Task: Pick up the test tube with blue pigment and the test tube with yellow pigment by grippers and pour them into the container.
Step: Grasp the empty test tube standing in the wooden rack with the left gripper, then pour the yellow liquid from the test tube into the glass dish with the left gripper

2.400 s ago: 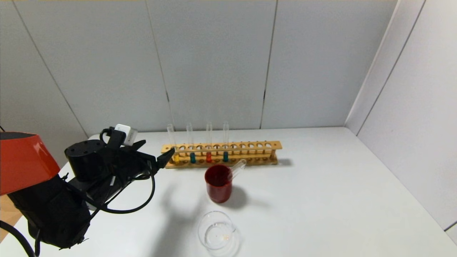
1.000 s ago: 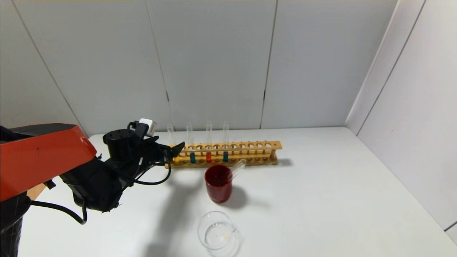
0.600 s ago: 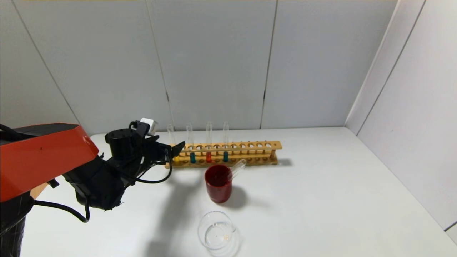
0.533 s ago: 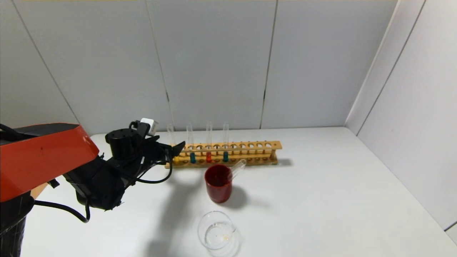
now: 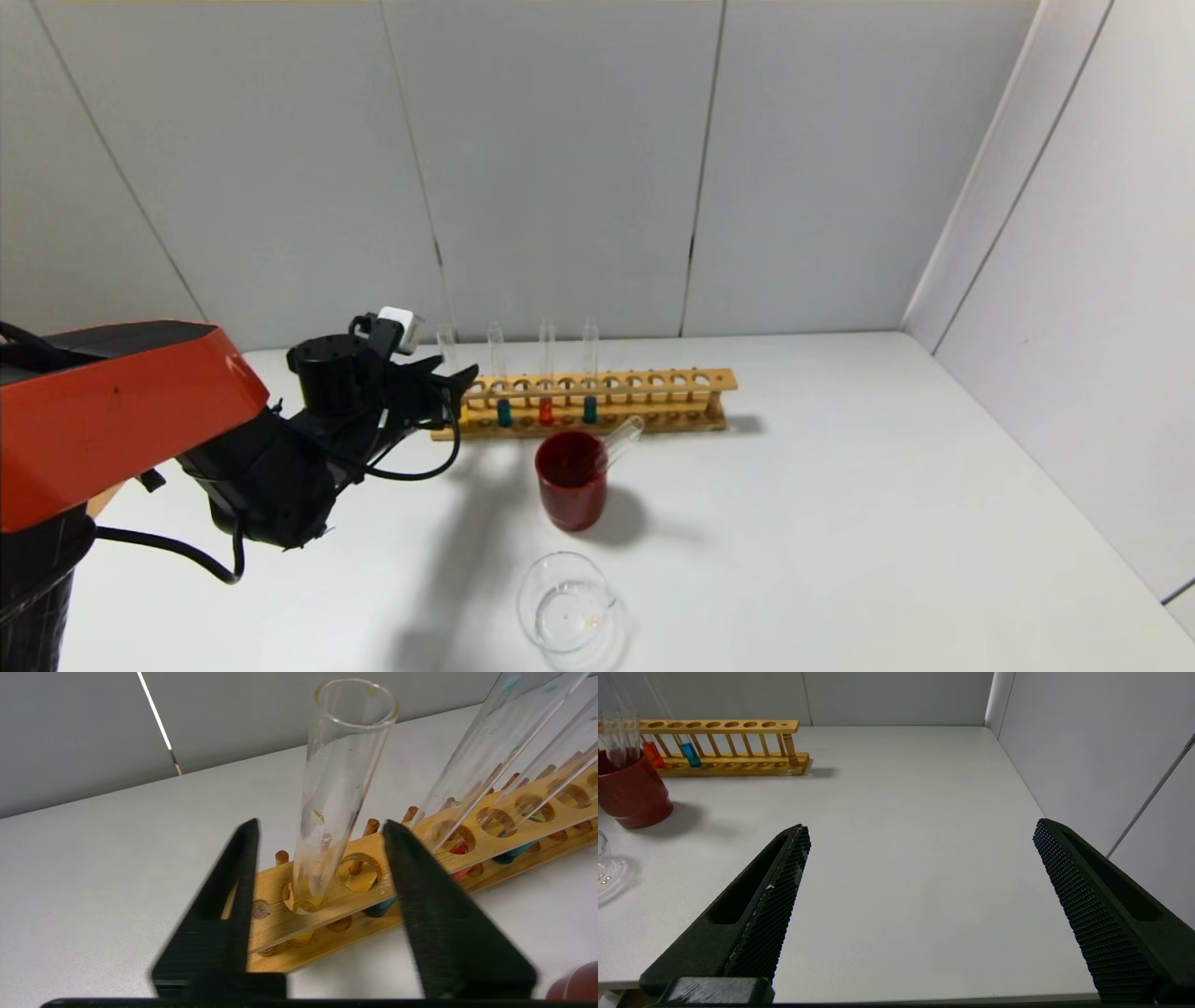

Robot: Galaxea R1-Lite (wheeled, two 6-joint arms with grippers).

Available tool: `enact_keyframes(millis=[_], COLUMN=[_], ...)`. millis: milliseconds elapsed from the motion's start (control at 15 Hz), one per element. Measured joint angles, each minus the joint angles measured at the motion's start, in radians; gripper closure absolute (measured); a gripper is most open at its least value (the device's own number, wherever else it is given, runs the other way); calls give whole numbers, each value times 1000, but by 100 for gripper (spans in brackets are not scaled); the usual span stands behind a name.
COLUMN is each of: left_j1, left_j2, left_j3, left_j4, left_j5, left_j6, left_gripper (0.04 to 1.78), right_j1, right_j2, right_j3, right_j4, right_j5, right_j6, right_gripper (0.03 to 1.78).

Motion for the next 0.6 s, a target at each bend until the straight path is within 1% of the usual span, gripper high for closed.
enact_keyframes(millis=[67,133,200,267,467,600], left_j1=[-1,-1,-1,-1,-1,-1], left_j2=[1,3,4,4,0,-16], left_j3=[-2,-3,-5,-5,-10,-30], left_j4=[0,0,1,1,8,48], left_j5=[0,0,1,2,9,56], left_j6=[0,0,0,0,-1,2], left_gripper=[126,139,149,152,152,152], right_j1=[0,0,0,0,0,0], right_j2=[0,0,0,0,0,0], right_j3=[0,0,0,0,0,0], right_j4=[0,0,0,0,0,0], right_j5=[0,0,0,0,0,0], right_j6=[0,0,0,0,0,0], right_gripper=[7,7,7,7,7,7])
